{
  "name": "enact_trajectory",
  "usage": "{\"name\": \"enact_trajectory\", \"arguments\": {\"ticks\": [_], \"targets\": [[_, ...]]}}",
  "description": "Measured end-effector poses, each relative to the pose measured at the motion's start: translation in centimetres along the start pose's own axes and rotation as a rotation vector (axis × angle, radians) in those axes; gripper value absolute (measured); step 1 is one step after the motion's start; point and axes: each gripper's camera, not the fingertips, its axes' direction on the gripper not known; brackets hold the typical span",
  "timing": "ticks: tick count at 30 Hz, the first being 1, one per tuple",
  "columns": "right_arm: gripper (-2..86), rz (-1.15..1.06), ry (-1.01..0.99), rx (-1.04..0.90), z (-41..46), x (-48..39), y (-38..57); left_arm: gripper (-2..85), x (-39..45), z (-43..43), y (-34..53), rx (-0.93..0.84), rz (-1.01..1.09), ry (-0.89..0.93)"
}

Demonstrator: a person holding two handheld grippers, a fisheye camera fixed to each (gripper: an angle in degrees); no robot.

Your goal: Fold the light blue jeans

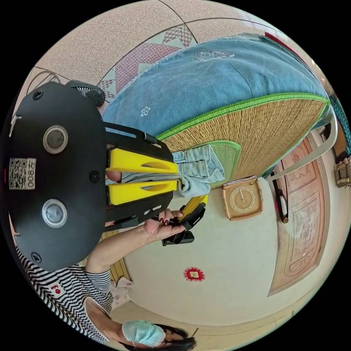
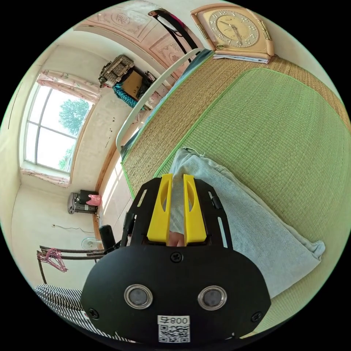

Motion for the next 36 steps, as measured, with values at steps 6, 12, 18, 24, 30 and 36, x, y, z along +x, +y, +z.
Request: {"name": "enact_trajectory", "arguments": {"ticks": [6,12,18,24,30,36], "targets": [[1.6,-0.202,0.040,0.012,0.0,-2.9,0.4,0.3,4.6,-1.4,1.3,0.031,0.202,-0.075],[0.3,-0.298,0.236,-0.037,4.2,-4.7,-3.5,0.1,9.5,4.3,0.5,-0.118,0.481,-0.449],[-0.3,-0.407,0.381,-0.198,10.5,-5.4,-6.2,0.0,9.0,6.4,1.3,-0.110,0.436,-0.592],[-0.3,-0.438,0.365,-0.051,6.7,-6.4,-6.0,0.0,11.6,6.0,3.0,-0.024,0.510,-0.591],[0.1,-0.350,0.324,-0.172,9.2,-2.8,-8.2,0.1,10.7,8.2,3.8,-0.093,0.504,-0.653],[0.2,-0.416,0.264,-0.063,3.0,-3.0,-5.7,0.1,13.2,8.4,5.6,-0.088,0.553,-0.581]]}}
